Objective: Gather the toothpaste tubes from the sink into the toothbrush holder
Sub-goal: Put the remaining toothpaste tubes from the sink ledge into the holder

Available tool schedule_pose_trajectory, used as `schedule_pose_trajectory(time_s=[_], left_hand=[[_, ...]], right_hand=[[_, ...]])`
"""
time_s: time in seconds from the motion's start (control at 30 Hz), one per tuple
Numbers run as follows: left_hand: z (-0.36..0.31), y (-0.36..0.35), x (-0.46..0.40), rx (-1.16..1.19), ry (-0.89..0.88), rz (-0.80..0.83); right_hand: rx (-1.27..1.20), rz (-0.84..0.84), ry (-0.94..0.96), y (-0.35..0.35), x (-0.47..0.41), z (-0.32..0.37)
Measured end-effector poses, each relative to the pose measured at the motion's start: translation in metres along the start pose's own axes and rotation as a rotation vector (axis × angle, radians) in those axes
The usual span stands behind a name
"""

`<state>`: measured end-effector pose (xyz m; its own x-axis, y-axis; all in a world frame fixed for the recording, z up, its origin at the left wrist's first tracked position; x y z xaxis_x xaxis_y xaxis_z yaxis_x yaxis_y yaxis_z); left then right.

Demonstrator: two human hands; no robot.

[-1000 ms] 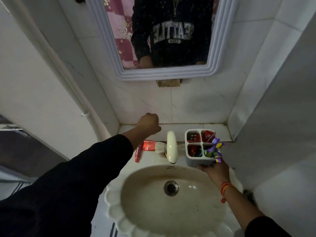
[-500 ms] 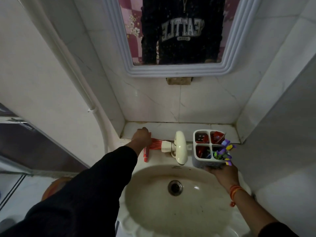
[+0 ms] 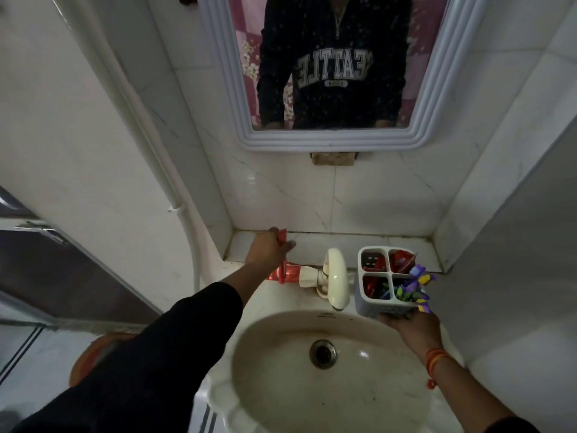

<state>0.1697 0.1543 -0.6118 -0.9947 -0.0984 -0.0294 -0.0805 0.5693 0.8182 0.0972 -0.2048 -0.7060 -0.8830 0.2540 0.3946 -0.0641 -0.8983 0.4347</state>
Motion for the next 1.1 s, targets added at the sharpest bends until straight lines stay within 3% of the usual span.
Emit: schedule_pose_trajectory(time_s=[0.27,0.4,0.53,0.67,0.83,1.0,1.1], left_hand=[[-0.141,0.086,0.022,0.266,-0.472,-0.217],[-0.201,0.084,0.038,0.191,-0.591,-0.051],[-0.232,0.045,0.054,-0.046,-0.714,0.224],[-0.231,0.003,0.059,-0.281,-0.652,0.414],[-0.230,-0.031,0.068,-0.570,-0.608,0.530],[-0.227,-0.033,0.063,-0.619,-0.588,0.617],[-0.214,-0.019,0.044,-0.407,-0.509,0.611]], right_hand=[[0.048,-0.033,0.050,0.003,0.012,0.015],[0.057,-0.020,0.046,0.002,0.013,0.016],[0.086,-0.044,0.055,0.004,0.016,0.019],[0.064,-0.039,0.035,0.003,0.016,0.019],[0.065,-0.047,0.048,0.004,0.016,0.019],[0.059,-0.051,0.061,0.004,0.017,0.019],[0.054,-0.050,0.075,0.004,0.018,0.020]])
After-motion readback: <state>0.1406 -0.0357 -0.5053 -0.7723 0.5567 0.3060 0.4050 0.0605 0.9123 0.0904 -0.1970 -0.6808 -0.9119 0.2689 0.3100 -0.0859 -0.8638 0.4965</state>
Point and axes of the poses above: each hand's wrist, its own x-axis away from the middle knuckle, its own y-axis out of the back of the hand, z = x × y, the point moved 5 cm from there along -x, towards the middle knuckle, and after that the axes turned 13 degrees about -y, right-handed, at the moved point
